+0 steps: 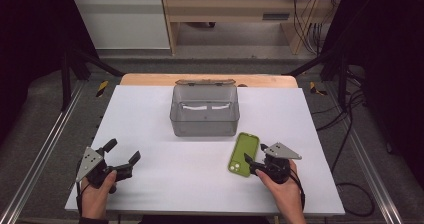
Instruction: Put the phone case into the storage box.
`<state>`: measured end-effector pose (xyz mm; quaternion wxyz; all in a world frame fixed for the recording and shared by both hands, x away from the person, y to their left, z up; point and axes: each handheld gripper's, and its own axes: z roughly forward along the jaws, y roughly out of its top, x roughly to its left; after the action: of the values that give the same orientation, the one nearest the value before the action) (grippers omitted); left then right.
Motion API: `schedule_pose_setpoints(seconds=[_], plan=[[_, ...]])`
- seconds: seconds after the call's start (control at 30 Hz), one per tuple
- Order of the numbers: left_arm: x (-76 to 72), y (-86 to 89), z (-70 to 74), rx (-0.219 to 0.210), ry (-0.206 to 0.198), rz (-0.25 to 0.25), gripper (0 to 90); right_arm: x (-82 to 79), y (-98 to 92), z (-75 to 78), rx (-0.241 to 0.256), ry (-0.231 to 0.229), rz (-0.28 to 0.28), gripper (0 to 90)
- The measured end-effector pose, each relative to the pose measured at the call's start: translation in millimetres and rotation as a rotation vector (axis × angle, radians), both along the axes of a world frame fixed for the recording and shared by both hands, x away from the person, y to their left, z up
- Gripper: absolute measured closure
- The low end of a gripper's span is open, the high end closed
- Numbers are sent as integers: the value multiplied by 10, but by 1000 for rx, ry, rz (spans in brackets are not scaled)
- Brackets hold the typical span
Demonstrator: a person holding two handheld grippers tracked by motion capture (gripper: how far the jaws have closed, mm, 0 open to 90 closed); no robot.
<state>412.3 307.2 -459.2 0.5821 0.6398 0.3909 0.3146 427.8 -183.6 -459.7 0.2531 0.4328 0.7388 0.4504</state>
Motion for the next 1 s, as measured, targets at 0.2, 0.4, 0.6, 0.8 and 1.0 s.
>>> schedule_pose_setpoints(seconds=[0.2,0.4,0.6,0.8,1.0], plan=[[2,-7,-3,3,1,-2,16,-7,34,-37,-17,27,45,589],[0,-14,-6,10,5,-3,17,-16,65,-79,-34,47,74,773],[5,-16,-8,12,10,-3,19,-22,140,-116,-67,58,109,868],[-1,-36,-13,16,15,-7,19,-14,222,-148,-86,84,141,900],[0,-52,-13,20,19,-13,19,1,348,-191,-127,106,178,900]])
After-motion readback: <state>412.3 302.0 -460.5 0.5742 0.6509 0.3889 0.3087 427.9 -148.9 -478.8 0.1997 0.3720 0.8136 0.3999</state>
